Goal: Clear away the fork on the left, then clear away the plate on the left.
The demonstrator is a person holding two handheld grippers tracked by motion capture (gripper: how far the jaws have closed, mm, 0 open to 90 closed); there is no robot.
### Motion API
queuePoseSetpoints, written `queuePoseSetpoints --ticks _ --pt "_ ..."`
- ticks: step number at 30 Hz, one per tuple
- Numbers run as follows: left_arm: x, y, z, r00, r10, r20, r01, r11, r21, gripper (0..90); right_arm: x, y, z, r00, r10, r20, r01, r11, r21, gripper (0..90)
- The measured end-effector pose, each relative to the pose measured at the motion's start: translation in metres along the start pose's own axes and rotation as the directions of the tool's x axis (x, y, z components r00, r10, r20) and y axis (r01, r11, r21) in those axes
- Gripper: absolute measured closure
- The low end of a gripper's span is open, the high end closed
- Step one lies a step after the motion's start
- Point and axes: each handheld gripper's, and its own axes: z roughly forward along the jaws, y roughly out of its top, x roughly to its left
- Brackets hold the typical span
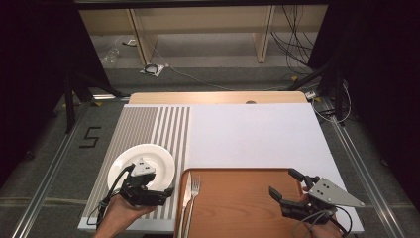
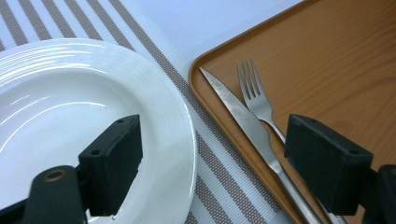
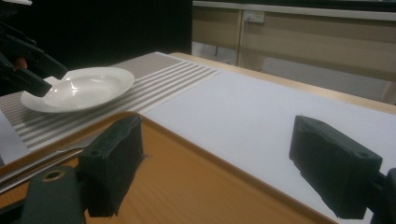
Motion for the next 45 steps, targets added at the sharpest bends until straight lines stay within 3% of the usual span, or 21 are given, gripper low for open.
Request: queuePoseSetpoints --ticks 14,26,39,45 --pt "0.011 -0.013 -0.012 0.9975 -0.066 -0.026 0.066 0.9976 -0.023 19.1 -0.001 -0.001 -0.001 1.0000 0.003 0.000 -0.003 1.000 0.003 18.4" --pt "0.019 -0.022 -0.021 0.9865 -0.143 -0.079 0.139 0.9890 -0.051 18.8 -0.001 -0.001 -0.001 1.0000 0.001 0.001 -0.001 1.000 -0.004 18.4" --pt "0.030 -0.029 -0.024 0.9589 -0.238 -0.154 0.230 0.9708 -0.068 18.7 0.000 -0.001 0.000 1.0000 -0.002 0.000 0.002 1.000 -0.002 18.4" --pt "0.036 -0.032 -0.026 0.9458 -0.283 -0.158 0.275 0.9586 -0.073 18.6 0.001 0.000 0.000 1.0000 -0.004 -0.004 0.004 1.000 -0.001 18.4"
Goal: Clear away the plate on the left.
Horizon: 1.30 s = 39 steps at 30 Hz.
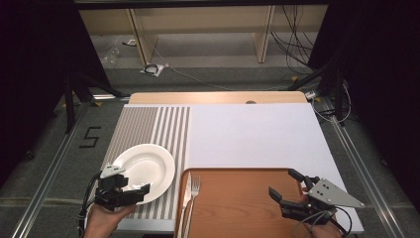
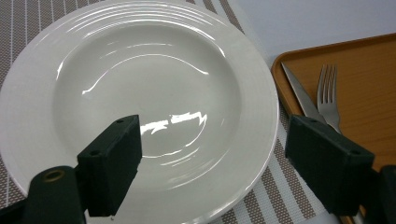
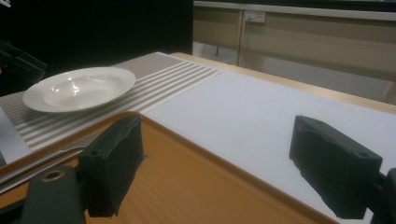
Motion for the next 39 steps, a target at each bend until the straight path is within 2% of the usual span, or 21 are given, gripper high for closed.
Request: queuePoseSetpoints --ticks 8,13,21,29,39 --pt "0.006 -0.005 -0.006 0.9974 -0.062 -0.037 0.062 0.9980 -0.014 18.5 -0.002 -0.001 0.000 1.0000 0.006 0.005 -0.006 1.000 0.003 18.4" --pt "0.013 -0.008 -0.010 0.9914 -0.125 -0.038 0.124 0.9917 -0.035 18.4 -0.001 0.000 0.001 1.0000 0.002 0.000 -0.002 1.000 0.000 18.4" --pt "0.021 -0.012 -0.011 0.9823 -0.177 -0.062 0.174 0.9838 -0.043 17.9 -0.001 0.000 0.000 1.0000 0.004 0.002 -0.004 1.000 -0.002 18.4" --pt "0.028 -0.016 -0.015 0.9685 -0.236 -0.080 0.231 0.9709 -0.062 16.0 0.001 0.000 0.002 1.0000 0.000 0.002 0.000 1.000 0.003 18.4" --pt "0.036 -0.022 -0.019 0.9444 -0.312 -0.103 0.308 0.9496 -0.060 15.6 0.001 0.001 0.001 1.0000 0.001 0.004 -0.001 1.000 0.000 18.4"
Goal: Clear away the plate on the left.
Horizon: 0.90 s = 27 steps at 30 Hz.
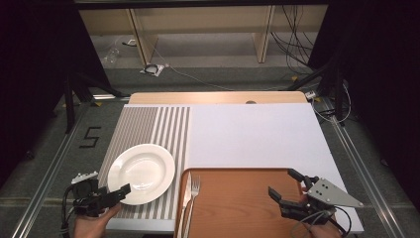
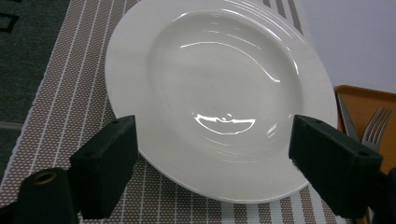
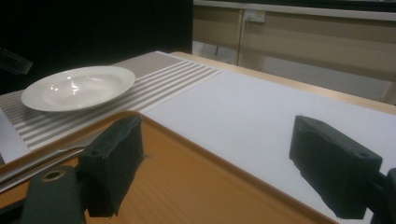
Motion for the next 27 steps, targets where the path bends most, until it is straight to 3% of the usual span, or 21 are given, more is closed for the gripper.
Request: queuePoseSetpoints --ticks 5,10,14,21,23,24,27 --pt "0.004 -0.002 0.002 0.9991 -0.037 0.019 0.037 0.9990 0.025 15.3 0.000 0.000 0.000 1.0000 -0.003 0.000 0.003 1.000 0.004 18.4" --pt "0.012 -0.003 0.002 0.9936 -0.106 0.038 0.104 0.9938 0.038 15.4 0.000 0.000 0.000 1.0000 -0.007 0.002 0.007 1.000 0.004 18.4" --pt "0.018 -0.007 0.003 0.9780 -0.192 0.081 0.188 0.9808 0.051 15.6 0.000 0.000 0.000 1.0000 -0.007 0.003 0.007 1.000 0.006 18.4" --pt "0.026 -0.012 0.008 0.9409 -0.318 0.117 0.310 0.9472 0.084 15.6 0.000 0.000 0.000 1.0000 -0.007 0.004 0.007 1.000 0.001 18.5" --pt "0.028 -0.014 0.009 0.9234 -0.361 0.131 0.353 0.9324 0.078 15.6 0.000 0.000 0.000 1.0000 -0.008 0.004 0.008 1.000 0.003 18.5" --pt "0.030 -0.014 0.010 0.9195 -0.368 0.139 0.358 0.9293 0.090 15.7 0.000 0.000 0.000 1.0000 -0.008 0.005 0.008 1.000 0.005 18.5" --pt "0.035 -0.017 0.012 0.8871 -0.429 0.171 0.414 0.9028 0.118 15.8 0.001 0.000 0.000 1.0000 -0.008 0.002 0.008 1.000 0.002 18.5"
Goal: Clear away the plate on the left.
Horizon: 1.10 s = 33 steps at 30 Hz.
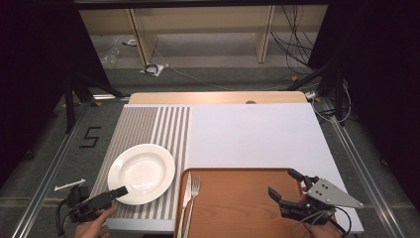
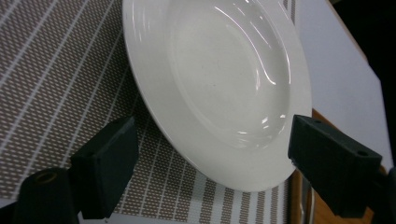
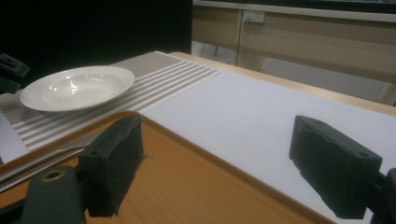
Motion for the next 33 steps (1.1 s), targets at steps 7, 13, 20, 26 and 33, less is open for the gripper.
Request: queuePoseSetpoints --ticks 7,13,20,26,33 --pt "0.010 -0.002 0.002 0.9917 -0.118 0.051 0.119 0.9929 -0.004 17.6 0.000 0.000 0.000 1.0000 -0.001 0.001 0.001 1.000 0.003 18.5" --pt "0.017 -0.007 0.007 0.9705 -0.225 0.087 0.225 0.9743 0.006 21.6 0.000 0.000 0.000 1.0000 0.001 0.000 -0.001 1.000 0.000 18.6" --pt "0.021 -0.013 0.010 0.9427 -0.308 0.128 0.309 0.9508 0.011 27.3 0.001 0.000 0.000 1.0000 0.000 -0.001 0.000 1.000 0.005 18.7" --pt "0.021 -0.020 0.015 0.9149 -0.367 0.169 0.368 0.9294 0.023 30.3 0.001 0.000 0.001 1.0000 -0.008 -0.002 0.008 1.000 0.004 18.7" --pt "0.018 -0.025 0.023 0.9009 -0.390 0.190 0.393 0.9193 0.025 37.6 0.001 0.000 0.001 1.0000 -0.006 -0.004 0.006 1.000 0.004 18.7"
